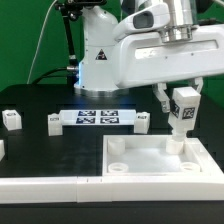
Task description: Assemble one leg
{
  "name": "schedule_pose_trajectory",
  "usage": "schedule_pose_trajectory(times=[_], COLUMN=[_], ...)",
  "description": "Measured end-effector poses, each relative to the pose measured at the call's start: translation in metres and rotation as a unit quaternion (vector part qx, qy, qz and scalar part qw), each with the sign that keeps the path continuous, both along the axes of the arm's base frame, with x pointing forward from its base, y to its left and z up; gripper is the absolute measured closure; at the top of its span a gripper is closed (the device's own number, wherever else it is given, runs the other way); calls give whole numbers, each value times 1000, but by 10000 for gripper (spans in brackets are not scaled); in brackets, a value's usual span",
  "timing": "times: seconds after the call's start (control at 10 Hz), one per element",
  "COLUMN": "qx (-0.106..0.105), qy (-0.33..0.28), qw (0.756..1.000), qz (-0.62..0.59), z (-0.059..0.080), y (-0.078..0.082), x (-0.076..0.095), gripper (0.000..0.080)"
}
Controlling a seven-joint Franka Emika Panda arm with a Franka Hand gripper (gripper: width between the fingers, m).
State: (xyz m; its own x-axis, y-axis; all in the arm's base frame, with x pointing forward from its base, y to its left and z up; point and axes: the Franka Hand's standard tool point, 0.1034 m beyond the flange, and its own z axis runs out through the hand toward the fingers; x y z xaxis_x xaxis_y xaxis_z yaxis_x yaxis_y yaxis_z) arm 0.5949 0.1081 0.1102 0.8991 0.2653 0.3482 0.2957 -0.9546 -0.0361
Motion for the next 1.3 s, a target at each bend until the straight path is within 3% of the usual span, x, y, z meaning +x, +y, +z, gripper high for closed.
schedule_pose_trajectory(times=[0.1, 0.6, 0.9, 1.3], qx=[-1, 0, 4, 3], qy=[9, -28, -18, -17], qw=[1000, 1000, 1000, 1000], qz=[1, 11, 9, 12], z=[-1, -11, -23, -28], y=[0, -3, 8, 7], x=[0, 30, 24, 23], gripper=[511, 511, 511, 511])
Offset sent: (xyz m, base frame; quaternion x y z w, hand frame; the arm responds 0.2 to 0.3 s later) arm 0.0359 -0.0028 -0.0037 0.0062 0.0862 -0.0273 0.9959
